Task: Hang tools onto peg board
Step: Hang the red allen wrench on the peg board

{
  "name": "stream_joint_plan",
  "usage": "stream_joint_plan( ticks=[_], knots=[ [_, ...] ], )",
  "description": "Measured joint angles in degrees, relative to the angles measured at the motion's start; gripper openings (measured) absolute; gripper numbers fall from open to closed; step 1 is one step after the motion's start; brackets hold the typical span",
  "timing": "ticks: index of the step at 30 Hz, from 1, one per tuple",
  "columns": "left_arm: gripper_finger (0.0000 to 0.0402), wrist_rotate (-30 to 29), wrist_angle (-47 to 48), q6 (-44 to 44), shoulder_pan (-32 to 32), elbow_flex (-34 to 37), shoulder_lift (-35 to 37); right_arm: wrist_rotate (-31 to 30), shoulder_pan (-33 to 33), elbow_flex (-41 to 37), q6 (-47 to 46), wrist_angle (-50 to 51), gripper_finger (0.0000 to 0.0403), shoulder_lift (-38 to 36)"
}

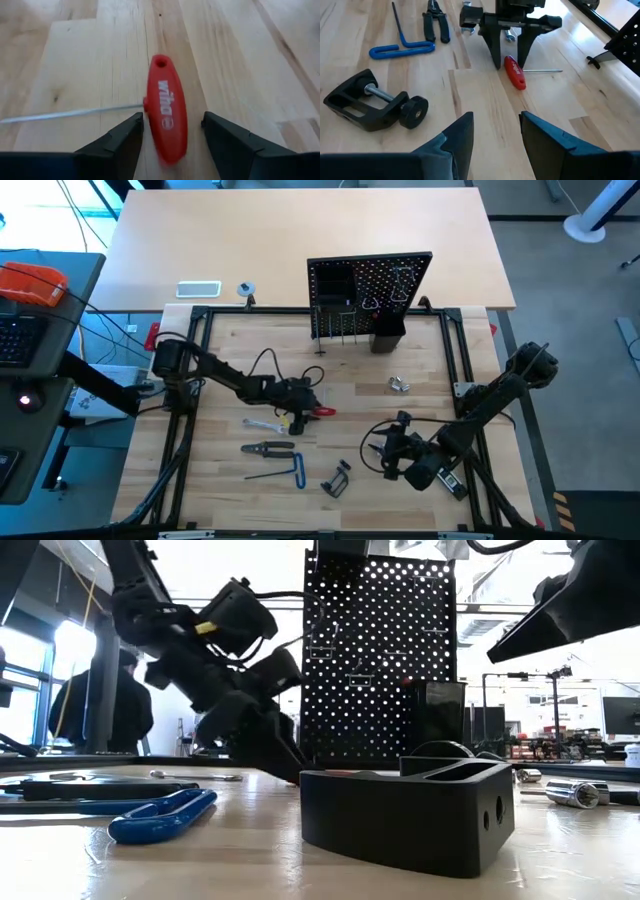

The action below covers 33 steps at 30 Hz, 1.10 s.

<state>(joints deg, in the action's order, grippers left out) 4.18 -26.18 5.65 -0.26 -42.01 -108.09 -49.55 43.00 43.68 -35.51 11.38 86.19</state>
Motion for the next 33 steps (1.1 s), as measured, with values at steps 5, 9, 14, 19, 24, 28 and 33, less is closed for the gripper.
stream_joint_plan(
  ticks=[5,9,14,19,24,28,33],
  knots=[
    [0.0163,0.1,0.3,0.0,-0.1,-2.4,-2.4,-1.1,0.0,0.0,0.0,0.2,0.0158,0.0],
    [0.0100,-0.2,0.4,0.4,-0.1,-2.7,-2.6,-1.4,0.0,0.0,0.0,0.2,0.0158,0.0],
    [0.0077,1.2,-0.3,0.8,-0.1,-2.7,-2.4,-1.9,0.0,0.0,0.3,0.2,0.0158,0.0],
    [0.0077,4.6,-0.4,-0.8,-0.1,-3.4,-2.6,-2.5,0.0,0.0,1.9,-0.2,0.0158,0.0],
    [0.0077,11.5,-0.3,-3.5,-0.2,-5.5,-2.6,-2.9,0.0,0.0,9.5,-4.2,0.0158,0.0],
    [0.0077,18.9,-0.2,-6.9,-0.2,-8.3,-2.6,-2.8,0.0,0.0,20.6,-9.7,0.0158,0.0],
    [0.0077,26.7,-0.4,-11.9,-0.2,-12.1,-2.6,-2.7,0.0,0.0,35.6,-15.7,0.0158,0.0]
  ],
)
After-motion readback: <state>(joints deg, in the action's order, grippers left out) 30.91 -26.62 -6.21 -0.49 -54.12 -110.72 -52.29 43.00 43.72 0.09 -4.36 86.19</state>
